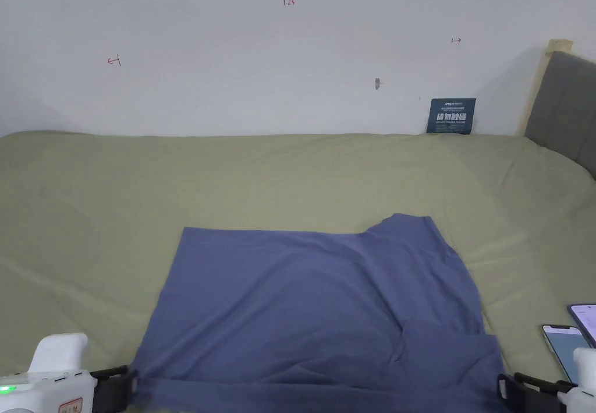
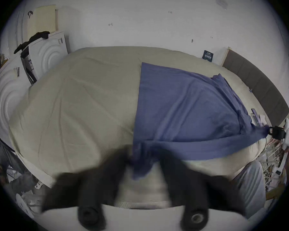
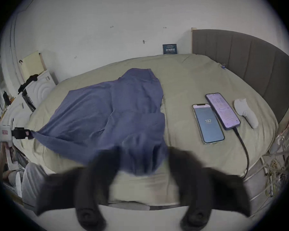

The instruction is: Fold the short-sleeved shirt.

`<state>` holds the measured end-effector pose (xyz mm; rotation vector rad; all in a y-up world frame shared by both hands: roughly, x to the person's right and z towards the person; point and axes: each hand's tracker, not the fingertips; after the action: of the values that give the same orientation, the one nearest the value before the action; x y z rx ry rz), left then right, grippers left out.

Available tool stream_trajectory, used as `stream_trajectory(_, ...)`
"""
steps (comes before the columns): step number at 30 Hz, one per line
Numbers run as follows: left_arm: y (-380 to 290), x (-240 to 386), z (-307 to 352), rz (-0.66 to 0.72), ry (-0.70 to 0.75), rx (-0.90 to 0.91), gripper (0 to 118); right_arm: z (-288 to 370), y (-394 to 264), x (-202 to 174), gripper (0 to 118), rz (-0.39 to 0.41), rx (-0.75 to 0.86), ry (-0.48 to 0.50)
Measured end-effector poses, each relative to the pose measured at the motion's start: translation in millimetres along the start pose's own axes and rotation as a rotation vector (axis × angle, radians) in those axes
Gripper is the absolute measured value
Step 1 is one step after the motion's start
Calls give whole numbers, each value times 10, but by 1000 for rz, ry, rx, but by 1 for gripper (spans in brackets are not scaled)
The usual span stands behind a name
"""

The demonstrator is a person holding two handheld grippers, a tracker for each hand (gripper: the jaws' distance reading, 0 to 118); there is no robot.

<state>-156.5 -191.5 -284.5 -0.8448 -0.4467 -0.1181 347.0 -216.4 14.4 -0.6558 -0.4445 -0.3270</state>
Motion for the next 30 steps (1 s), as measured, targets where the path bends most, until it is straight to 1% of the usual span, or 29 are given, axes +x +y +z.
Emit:
stream_trajectory(1, 36, 14, 16, 21, -8, 13, 116, 45, 31, -16, 96, -11, 23, 5)
stream_trajectory(2, 52, 49, 143, 51, -65, 118, 117, 111, 84, -50, 100, -18, 79, 34)
stream_trajectory(3, 107, 85, 205, 50, -60, 100, 114, 162, 139, -109, 100, -2, 104, 26)
stream_trajectory(4, 151, 147, 273, 51, -44, 84, 114, 219, 195, -185, 100, 15, 136, 19)
stream_trajectory(5, 184, 197, 350, 59, -58, 130, 114, 257, 245, -247, 100, 29, 156, 34)
stream_trajectory(6, 168, 249, 282, 48, -67, 175, 114, 287, 287, -304, 100, 37, 159, 45)
stream_trajectory(9, 200, 424, 404, 43, -72, 216, 113, 374, 378, -521, 97, 53, 213, 59)
stream_trajectory(10, 210, 387, 392, 46, -65, 264, 104, 400, 390, -574, 95, 47, 241, 84)
stream_trajectory(11, 192, 423, 428, 33, -56, 282, 77, 424, 390, -628, 80, 48, 255, 78)
stream_trajectory(12, 176, 454, 459, 16, -54, 306, 28, 433, 373, -679, 39, 69, 282, 60)
stream_trajectory(13, 161, 522, 502, -9, -28, 323, 0, 446, 362, -735, 1, 75, 318, 40)
stream_trajectory(14, 155, 599, 565, -20, -15, 332, 0, 470, 391, -797, 1, 100, 352, 48)
stream_trajectory(15, 95, 599, 549, -23, -27, 327, 0, 500, 406, -822, 1, 86, 319, 45)
stream_trajectory(17, 15, 574, 529, -23, -32, 315, 0, 506, 402, -838, 1, 72, 304, 75)
stream_trajectory(18, 93, 419, 475, 4, -38, 284, 0, 513, 409, -852, 1, 71, 304, 74)
stream_trajectory(21, 30, 104, 318, 27, -25, 207, 0, 447, 333, -773, 1, 81, 277, 67)
stream_trajectory(23, -27, -24, 226, 15, 2, 113, 0, 419, 299, -727, 1, 81, 255, 62)
stream_trajectory(25, -124, -216, 69, 37, -12, 44, 0, 366, 237, -675, 1, 82, 231, 56)
stream_trajectory(26, -159, -107, 134, 24, -6, 8, 0, 359, 229, -663, 1, 88, 217, 51)
stream_trajectory(30, -269, -202, -2, 66, -18, -49, 0, 285, 126, -574, 1, 102, 169, 37)
